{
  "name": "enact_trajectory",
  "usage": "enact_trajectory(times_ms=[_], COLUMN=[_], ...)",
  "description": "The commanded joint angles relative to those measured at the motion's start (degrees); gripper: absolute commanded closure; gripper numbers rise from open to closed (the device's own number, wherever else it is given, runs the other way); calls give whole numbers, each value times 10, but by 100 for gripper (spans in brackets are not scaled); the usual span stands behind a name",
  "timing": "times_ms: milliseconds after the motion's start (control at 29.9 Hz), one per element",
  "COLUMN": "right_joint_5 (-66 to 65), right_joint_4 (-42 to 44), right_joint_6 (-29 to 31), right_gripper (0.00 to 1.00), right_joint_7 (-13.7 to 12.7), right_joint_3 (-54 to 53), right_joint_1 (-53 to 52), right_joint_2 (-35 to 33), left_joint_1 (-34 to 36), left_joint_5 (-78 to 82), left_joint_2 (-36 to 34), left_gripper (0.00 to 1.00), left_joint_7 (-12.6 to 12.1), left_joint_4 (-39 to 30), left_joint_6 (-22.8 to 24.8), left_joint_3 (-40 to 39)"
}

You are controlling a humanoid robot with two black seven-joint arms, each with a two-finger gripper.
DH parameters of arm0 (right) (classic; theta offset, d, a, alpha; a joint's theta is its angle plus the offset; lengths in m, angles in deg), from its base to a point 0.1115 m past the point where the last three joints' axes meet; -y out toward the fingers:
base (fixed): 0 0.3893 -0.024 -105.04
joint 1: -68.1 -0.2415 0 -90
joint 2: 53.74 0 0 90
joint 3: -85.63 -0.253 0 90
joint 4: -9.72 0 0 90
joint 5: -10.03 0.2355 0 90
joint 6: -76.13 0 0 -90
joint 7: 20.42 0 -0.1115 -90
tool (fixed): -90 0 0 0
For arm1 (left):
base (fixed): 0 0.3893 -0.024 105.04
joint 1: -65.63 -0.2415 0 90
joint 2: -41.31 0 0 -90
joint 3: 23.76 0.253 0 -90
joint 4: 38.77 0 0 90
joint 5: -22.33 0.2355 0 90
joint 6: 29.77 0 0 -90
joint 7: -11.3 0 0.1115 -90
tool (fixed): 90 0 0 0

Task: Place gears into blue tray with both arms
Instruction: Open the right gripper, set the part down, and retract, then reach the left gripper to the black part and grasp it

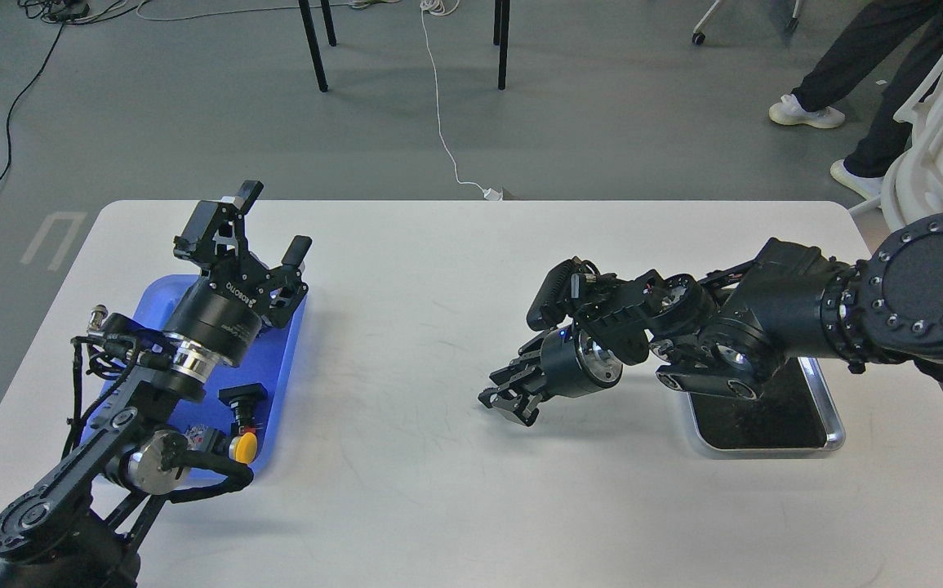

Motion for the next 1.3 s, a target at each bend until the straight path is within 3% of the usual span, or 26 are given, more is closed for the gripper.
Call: enact_trajectory(times_ms=[0,201,301,468,635,869,1036,1170,1270], right_joint_5=[1,25,44,136,284,382,497,550,553], right_joint_4=[-1,-8,-14,-60,-79,-79,-72,-71,-71], right_joint_6=[0,0,4,6,8,17,144,209,257], right_gripper=[43,18,6,5,4,4,4,4,3], right_joint_7=[0,0,0,0,0,0,0,0,0], right_joint_3=[-1,-12,-51,-144,-308,-649,-794,-831,-844], right_joint_1=[0,-9,-10,8,110,357,474,526,559], right_joint_2=[0,0,-48,-158,-257,-280,-284,-314,-332], left_joint_1=[-1,-1,-1,0,2,13,27,56,97], left_joint_5=[1,1,0,0,2,48,170,308,415], left_joint_2=[0,-3,-9,-13,-13,-21,-28,-47,-69], left_gripper=[2,2,2,2,2,2,2,2,2], left_joint_7=[0,0,0,1,1,2,26,52,53], left_joint_4=[0,0,0,0,0,1,-10,-22,-26], left_joint_6=[0,0,1,3,6,11,17,17,17], left_joint_3=[0,0,0,0,1,23,48,95,154])
